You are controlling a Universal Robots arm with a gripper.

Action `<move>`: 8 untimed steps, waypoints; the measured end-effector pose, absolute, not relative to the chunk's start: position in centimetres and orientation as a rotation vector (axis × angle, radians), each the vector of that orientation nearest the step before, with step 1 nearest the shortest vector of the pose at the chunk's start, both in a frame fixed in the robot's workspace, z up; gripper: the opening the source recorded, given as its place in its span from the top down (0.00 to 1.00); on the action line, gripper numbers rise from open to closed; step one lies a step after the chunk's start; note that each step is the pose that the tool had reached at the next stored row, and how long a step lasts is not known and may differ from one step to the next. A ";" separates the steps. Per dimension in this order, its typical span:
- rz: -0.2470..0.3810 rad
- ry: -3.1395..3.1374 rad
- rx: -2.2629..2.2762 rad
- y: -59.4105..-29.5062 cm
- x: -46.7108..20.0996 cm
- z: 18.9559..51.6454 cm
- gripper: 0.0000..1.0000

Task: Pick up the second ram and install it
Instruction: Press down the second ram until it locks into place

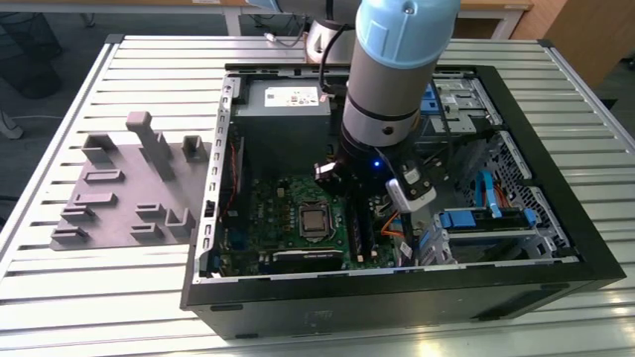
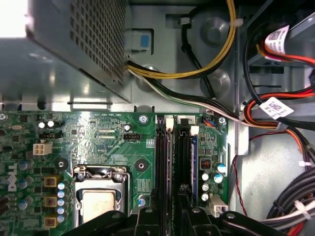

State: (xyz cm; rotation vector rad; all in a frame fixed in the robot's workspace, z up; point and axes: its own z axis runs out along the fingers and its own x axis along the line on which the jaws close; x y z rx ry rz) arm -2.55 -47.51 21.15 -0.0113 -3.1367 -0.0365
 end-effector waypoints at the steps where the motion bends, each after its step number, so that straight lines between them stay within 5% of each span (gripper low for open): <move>1: -0.036 -3.137 -0.011 -47.5 -2.5 21.5 0.73; 8: -0.036 -3.136 -0.011 -47.5 -2.5 23.1 0.80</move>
